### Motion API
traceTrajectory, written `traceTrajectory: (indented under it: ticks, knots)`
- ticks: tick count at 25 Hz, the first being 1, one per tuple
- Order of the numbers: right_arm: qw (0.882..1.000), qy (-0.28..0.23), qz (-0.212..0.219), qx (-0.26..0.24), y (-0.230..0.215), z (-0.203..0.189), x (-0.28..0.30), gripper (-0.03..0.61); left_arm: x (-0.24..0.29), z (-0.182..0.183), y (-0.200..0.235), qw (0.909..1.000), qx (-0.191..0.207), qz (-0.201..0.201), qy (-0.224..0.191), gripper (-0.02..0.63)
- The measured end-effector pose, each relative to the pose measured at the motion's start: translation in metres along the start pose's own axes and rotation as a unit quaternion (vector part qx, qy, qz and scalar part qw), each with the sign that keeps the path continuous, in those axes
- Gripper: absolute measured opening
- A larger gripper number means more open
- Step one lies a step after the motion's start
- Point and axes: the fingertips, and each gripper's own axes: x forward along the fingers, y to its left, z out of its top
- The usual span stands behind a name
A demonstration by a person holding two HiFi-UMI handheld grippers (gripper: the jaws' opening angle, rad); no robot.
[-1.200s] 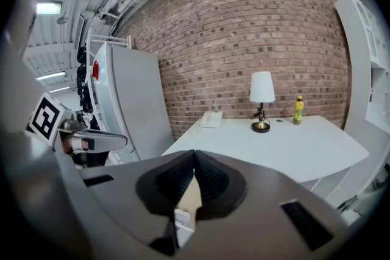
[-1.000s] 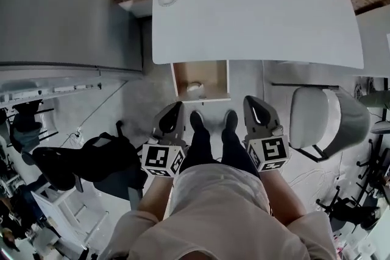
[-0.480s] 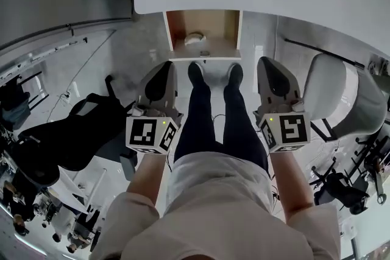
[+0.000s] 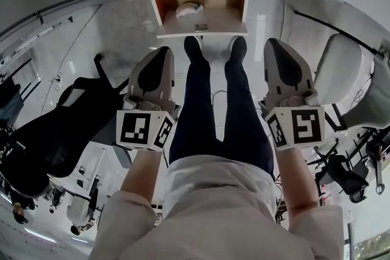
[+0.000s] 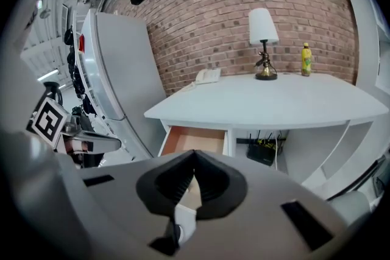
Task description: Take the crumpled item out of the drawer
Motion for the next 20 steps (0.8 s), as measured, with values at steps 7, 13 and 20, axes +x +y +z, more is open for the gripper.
traceTrajectory:
  ticks: [7,13,20]
  knots:
    - [1.000,0.022,-0.005,0.012,-0.004,-0.038,0.013,0.008,0.019,-0.038,0.002,0.9997,-0.005,-0.004,0.024,0.006]
    - [0.999,0.032,-0.001,0.021,0.003,-0.055,0.019,0.009,0.024,-0.052,0.001,0.9993,0.001,-0.009,0.037,0.006]
    - [0.999,0.034,0.003,0.028,0.005,-0.058,0.023,0.009,0.035,-0.062,-0.001,0.9978,0.006,-0.011,0.066,0.270]
